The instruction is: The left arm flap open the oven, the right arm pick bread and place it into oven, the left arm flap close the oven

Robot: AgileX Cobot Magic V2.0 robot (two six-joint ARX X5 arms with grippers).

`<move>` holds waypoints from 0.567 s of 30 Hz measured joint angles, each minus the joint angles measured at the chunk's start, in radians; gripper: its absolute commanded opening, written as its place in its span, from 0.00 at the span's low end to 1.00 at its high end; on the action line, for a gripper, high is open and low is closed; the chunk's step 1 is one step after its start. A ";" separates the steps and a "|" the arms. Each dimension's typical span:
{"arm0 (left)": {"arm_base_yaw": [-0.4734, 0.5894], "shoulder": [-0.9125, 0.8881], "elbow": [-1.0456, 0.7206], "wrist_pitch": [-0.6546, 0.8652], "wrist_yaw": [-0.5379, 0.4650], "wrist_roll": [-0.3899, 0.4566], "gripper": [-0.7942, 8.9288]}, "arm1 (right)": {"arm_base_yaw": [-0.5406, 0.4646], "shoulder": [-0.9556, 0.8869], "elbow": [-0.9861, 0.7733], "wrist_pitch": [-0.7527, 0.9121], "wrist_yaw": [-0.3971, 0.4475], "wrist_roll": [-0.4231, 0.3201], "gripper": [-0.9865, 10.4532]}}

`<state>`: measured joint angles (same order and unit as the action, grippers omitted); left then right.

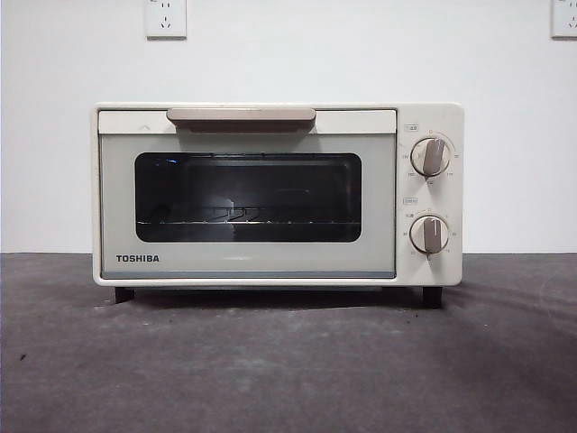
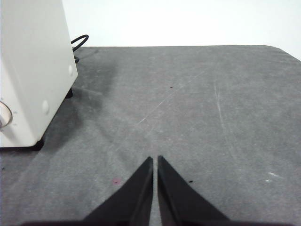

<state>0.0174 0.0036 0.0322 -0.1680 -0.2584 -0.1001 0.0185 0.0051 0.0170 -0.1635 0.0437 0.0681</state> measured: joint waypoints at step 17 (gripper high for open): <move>-0.053 0.119 0.186 -0.010 0.259 -0.338 0.09 | 0.019 0.060 0.222 -0.029 -0.140 0.324 0.10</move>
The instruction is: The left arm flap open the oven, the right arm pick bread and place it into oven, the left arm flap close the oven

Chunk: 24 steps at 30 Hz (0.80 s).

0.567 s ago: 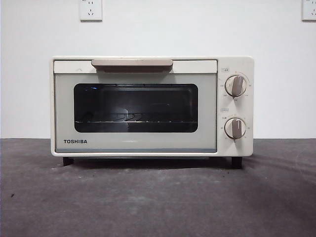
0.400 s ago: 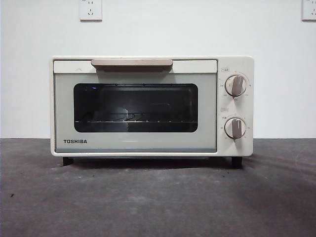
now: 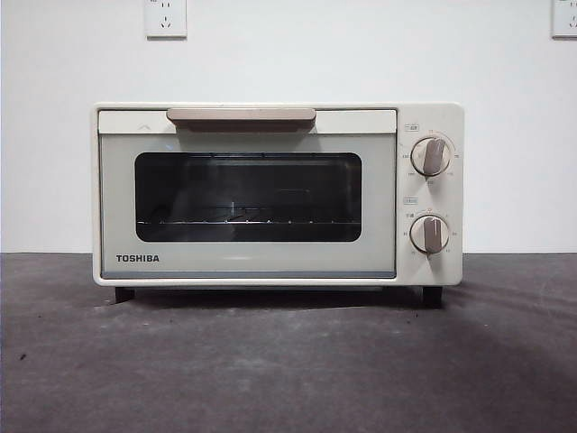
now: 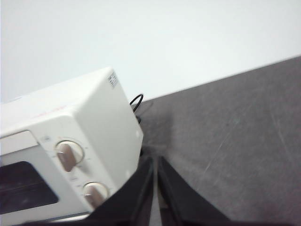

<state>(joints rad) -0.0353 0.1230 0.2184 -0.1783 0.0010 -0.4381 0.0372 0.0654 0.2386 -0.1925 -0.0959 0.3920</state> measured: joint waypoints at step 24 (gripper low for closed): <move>-0.154 0.441 0.660 -0.341 0.349 0.069 0.09 | 0.164 0.372 0.643 -0.346 -0.359 -0.041 0.10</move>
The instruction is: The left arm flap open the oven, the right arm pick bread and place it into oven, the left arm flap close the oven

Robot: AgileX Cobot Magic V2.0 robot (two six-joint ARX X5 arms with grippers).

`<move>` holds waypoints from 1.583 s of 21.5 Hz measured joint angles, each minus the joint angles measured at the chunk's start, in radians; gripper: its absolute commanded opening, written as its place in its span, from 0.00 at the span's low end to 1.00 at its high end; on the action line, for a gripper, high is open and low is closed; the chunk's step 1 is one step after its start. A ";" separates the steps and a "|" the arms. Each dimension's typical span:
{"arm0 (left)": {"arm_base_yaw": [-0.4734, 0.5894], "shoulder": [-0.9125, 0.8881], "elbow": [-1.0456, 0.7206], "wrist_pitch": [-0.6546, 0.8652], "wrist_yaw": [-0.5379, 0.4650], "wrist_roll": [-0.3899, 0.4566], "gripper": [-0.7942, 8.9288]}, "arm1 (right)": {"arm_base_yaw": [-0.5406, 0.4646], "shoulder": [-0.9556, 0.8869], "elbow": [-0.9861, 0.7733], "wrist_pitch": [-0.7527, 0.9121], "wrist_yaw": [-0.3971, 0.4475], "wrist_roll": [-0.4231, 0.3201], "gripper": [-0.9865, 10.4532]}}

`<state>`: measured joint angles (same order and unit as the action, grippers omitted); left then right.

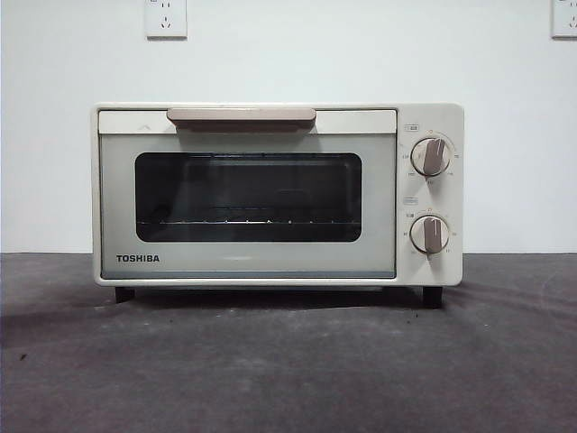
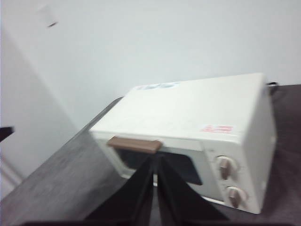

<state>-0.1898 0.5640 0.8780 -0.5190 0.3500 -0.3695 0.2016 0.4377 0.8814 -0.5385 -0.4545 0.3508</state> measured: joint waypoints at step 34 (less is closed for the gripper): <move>-0.088 0.012 0.000 -0.051 0.053 0.267 0.57 | 0.029 0.032 0.001 -0.276 -0.015 -0.229 0.54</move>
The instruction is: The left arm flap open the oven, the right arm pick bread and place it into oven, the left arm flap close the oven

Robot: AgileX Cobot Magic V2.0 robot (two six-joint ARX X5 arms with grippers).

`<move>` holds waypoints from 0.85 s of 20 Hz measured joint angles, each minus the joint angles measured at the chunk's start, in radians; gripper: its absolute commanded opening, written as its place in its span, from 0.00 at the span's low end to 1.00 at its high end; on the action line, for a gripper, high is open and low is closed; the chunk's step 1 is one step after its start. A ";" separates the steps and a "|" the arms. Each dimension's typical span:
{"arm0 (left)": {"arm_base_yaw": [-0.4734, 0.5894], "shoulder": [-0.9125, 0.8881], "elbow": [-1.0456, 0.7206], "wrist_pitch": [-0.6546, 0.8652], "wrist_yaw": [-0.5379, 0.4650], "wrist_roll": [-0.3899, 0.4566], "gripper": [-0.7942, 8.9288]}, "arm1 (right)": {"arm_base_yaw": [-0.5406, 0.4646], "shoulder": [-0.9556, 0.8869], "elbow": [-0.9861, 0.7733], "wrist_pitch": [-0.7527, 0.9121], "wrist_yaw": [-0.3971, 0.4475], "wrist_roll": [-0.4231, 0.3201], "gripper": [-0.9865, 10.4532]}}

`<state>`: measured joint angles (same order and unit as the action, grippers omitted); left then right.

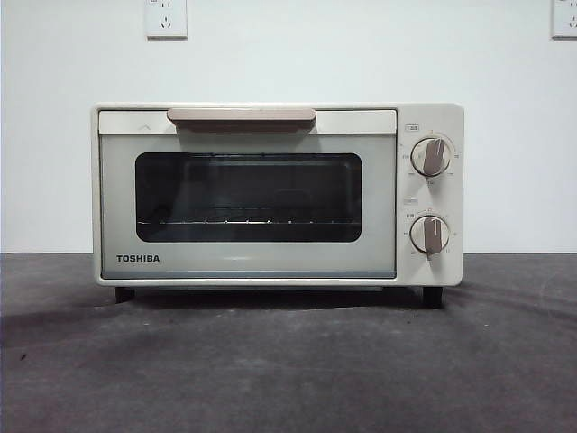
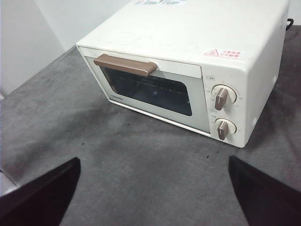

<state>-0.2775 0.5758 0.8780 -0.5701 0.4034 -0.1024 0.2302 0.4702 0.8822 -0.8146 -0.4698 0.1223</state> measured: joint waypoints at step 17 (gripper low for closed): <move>0.000 0.000 0.000 0.002 0.000 0.000 0.56 | 0.000 0.512 0.005 -0.304 0.273 0.253 0.54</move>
<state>-0.2775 0.5758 0.8780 -0.5682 0.4034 -0.1024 0.2302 0.9825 0.8867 -1.1191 -0.1967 0.3748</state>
